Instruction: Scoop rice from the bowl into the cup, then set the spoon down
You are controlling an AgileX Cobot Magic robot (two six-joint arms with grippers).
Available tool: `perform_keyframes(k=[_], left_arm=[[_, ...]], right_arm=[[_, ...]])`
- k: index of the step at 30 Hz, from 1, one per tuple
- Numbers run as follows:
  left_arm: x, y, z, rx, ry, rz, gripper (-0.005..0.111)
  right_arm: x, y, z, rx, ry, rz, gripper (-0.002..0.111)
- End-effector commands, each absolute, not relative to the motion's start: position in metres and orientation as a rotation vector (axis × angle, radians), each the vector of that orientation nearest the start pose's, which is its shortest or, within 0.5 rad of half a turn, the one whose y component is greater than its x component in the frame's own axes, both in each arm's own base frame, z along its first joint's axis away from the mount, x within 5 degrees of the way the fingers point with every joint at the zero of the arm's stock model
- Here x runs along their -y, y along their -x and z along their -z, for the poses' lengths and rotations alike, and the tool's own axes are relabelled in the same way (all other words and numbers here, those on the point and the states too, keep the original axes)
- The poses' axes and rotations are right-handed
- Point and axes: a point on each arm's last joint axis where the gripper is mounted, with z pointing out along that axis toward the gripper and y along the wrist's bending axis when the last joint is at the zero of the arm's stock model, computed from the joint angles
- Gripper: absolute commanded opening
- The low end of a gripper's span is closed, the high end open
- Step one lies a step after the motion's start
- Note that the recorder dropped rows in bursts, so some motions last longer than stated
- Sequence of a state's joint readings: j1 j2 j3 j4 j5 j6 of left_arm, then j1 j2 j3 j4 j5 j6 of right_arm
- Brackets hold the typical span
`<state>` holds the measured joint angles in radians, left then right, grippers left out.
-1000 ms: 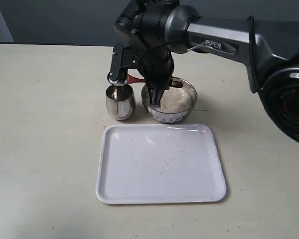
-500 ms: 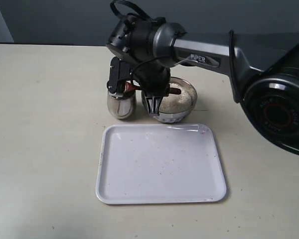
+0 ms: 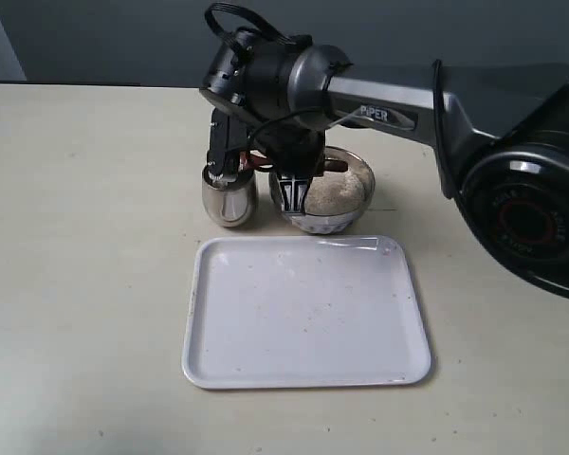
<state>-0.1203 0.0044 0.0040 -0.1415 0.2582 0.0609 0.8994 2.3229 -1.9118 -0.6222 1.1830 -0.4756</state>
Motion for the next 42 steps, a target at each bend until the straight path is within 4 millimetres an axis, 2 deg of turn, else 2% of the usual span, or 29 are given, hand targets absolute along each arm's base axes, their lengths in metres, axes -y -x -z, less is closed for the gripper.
perform_keyframes(k=[1,42], left_arm=[[0.0103,-0.0544,-0.1912,-1.729,-0.068,0.187,0.001],[0.0103,-0.0544,-0.1912,-1.729,-0.068,0.187,0.001]], right_arm=[[-0.3452,-0.334,-0.1712,-1.969,2.024,0.843,-0.001],[-0.3483,-0.3303,-0.1746,-1.951,1.968,0.952,-0.001]])
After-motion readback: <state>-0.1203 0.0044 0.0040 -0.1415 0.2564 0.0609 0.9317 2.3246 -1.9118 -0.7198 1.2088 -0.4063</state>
